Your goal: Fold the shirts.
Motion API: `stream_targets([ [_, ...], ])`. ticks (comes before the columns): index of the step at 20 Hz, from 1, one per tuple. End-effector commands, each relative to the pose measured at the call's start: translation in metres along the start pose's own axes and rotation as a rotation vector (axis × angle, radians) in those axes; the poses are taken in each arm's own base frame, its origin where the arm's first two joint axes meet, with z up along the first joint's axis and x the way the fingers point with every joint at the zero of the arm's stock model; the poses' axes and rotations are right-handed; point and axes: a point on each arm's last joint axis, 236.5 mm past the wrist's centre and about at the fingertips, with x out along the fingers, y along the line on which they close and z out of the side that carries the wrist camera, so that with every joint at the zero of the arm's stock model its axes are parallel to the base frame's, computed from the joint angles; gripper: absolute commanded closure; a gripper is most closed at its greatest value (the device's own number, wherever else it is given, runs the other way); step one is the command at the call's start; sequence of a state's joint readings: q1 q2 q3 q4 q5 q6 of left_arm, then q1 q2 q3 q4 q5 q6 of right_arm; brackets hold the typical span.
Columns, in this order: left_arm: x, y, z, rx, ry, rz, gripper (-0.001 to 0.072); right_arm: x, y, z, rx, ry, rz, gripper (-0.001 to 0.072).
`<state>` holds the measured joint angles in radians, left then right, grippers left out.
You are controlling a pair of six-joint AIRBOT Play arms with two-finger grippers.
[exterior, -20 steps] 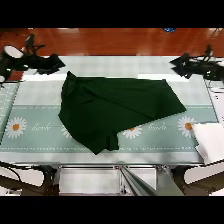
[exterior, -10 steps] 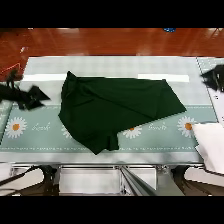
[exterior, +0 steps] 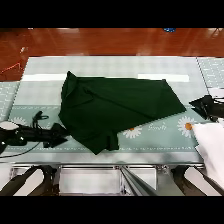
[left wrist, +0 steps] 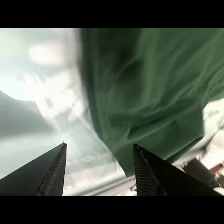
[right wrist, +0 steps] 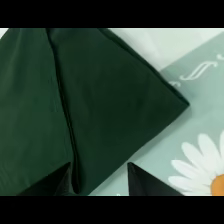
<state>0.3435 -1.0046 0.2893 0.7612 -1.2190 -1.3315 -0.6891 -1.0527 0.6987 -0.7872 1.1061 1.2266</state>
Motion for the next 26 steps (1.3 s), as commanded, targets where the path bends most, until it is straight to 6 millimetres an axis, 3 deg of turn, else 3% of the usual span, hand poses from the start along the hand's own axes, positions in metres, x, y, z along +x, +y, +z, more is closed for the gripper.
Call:
stream_targets([
  [1,0.025,-0.007,-0.015,-0.015,0.010,-0.041,0.0199,0.000,0.002,-0.017,0.007,0.028,0.014,0.0303],
  [7,0.048,-0.026,0.023,0.004,-0.187,-0.028,0.0209,0.000,0.002,-0.019,0.030,0.037,0.016,0.0303],
  [8,0.053,-0.027,0.021,0.005,-0.176,-0.023,0.0367,0.000,0.000,-0.017,0.034,0.031,0.009,0.0303],
  [9,0.056,-0.027,0.019,0.042,-0.155,-0.015,0.0636,0.000,-0.004,-0.014,0.040,0.018,-0.009,0.0303],
  [10,0.058,-0.031,0.016,0.096,-0.131,-0.016,0.0685,0.000,-0.013,-0.010,0.057,0.001,-0.048,0.0303],
  [13,0.055,-0.045,0.017,0.151,-0.114,-0.037,0.0685,0.001,-0.051,-0.007,0.104,-0.008,-0.194,0.0303],
  [17,0.050,-0.055,0.025,0.170,-0.135,-0.048,0.0685,0.030,-0.076,-0.020,0.165,0.099,-0.205,0.0303],
  [24,0.050,-0.055,0.025,0.170,-0.136,-0.049,0.0685,0.067,-0.061,0.024,0.185,0.138,-0.063,0.0303],
  [26,0.050,-0.055,0.025,0.169,-0.136,-0.049,0.0685,0.078,-0.058,0.027,0.169,0.163,-0.061,0.0303],
])
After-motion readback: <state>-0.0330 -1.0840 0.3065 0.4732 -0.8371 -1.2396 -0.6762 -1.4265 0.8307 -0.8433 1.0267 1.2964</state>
